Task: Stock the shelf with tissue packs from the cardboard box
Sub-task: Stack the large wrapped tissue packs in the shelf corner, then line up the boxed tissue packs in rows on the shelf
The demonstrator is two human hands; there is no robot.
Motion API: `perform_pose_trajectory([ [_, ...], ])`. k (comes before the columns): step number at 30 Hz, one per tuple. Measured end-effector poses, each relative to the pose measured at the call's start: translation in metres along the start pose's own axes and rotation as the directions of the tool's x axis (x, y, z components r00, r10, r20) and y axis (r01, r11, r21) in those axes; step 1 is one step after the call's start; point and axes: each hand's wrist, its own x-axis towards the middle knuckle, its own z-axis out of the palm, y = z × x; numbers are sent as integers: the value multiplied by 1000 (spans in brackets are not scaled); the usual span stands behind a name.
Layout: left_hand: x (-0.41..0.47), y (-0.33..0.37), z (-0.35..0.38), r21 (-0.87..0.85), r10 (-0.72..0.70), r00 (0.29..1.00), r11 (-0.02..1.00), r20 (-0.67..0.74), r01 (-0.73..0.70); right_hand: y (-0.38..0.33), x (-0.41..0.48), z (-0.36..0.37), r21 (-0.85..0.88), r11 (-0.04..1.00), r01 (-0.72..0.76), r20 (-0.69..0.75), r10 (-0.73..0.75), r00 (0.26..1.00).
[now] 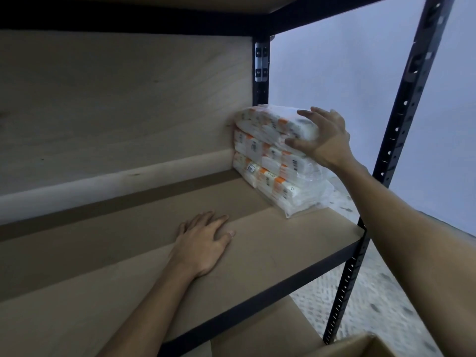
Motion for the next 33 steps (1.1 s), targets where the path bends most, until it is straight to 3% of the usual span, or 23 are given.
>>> perform_pose_trajectory([
  [4, 0, 0, 0, 3, 5, 1000, 1000, -3, -5, -5, -8, 0, 45, 999, 18, -77, -15, 997],
  [14, -3, 3, -6, -8, 28, 999, 1000, -34, -28, -21, -56, -20, -65, 997, 44, 8, -44, 999],
  [21, -29, 14, -18, -47, 61, 997, 997, -36, -63, -36, -126, -19, -169, 984, 62, 168, -33, 985],
  [28, -66, 21, -17, -50, 70, 993, 997, 98, -66, -60, -204, 1, -197, 980, 10, 448, 81, 890],
  [33, -102, 35, -18, -108, 119, 988, 988, 100, -108, -76, -243, 3, -182, 983, 5, 432, 75, 899],
])
